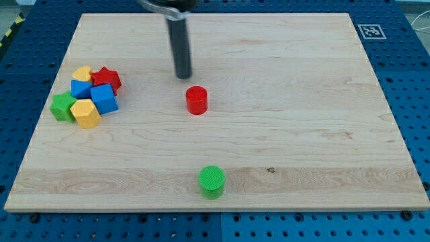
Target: Push the red circle to the right side of the blue cube
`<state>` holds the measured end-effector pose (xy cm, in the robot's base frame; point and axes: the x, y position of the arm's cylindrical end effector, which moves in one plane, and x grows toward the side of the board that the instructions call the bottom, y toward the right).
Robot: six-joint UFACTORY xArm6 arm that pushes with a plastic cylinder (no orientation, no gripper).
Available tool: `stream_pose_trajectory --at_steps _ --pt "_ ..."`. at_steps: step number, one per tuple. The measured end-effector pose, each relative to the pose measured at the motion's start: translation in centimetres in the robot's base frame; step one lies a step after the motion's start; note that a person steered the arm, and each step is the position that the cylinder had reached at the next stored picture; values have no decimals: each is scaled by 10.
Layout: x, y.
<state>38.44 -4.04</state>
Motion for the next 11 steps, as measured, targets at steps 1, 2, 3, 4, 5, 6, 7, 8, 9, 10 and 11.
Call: stream_pose_trajectory --at_steps 1,2,3,4,5,6,7,8,9,10,11 --pt "31 56" --pt "60 74" --pt "68 66" --pt "68 47" --pt "68 26" --pt "64 2" --pt "53 -25" --pt "45 -30" --pt "44 -35" --pt "37 -54" --pt "30 -72"
